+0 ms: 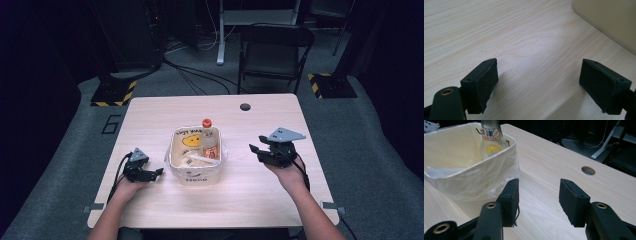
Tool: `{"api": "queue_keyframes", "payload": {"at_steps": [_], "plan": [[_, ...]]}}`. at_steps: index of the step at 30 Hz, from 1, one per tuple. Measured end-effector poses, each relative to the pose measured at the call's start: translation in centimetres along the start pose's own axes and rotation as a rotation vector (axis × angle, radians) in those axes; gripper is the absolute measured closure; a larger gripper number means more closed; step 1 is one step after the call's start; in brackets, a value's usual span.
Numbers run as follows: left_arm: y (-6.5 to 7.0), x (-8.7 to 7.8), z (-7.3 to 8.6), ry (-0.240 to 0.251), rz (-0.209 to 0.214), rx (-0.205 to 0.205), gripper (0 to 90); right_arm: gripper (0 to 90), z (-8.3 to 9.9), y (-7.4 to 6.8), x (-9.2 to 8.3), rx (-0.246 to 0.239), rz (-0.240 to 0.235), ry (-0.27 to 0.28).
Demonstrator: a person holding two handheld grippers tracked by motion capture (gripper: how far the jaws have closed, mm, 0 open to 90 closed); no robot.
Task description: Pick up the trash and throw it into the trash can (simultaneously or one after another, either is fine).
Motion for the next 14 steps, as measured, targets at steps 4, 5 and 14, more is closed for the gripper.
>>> {"api": "queue_keyframes", "payload": {"at_steps": [4,5,14], "plan": [[0.0,0.0,0.0,0.004,-0.001,-0.001,15.4,49.8,1.2,0.4,0.1,0.012,0.022,-0.009],[0.0,0.0,0.0,0.006,-0.002,0.001,15.4,49.8,1.5,0.4,0.1,0.014,0.027,-0.013],[0.0,0.0,0.0,0.004,-0.001,-0.001,15.4,46.5,4.8,1.6,0.4,0.041,0.065,-0.060]]}}
Point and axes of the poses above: each handheld gripper's, and its own axes: x roughly forward along the jaws, z roughly out of its underside, y roughly to its right, the point moved 5 cm from there along x, roughly forward along the jaws, and after that the axes turned 3 degrees about -x, right-handed, at the moved point
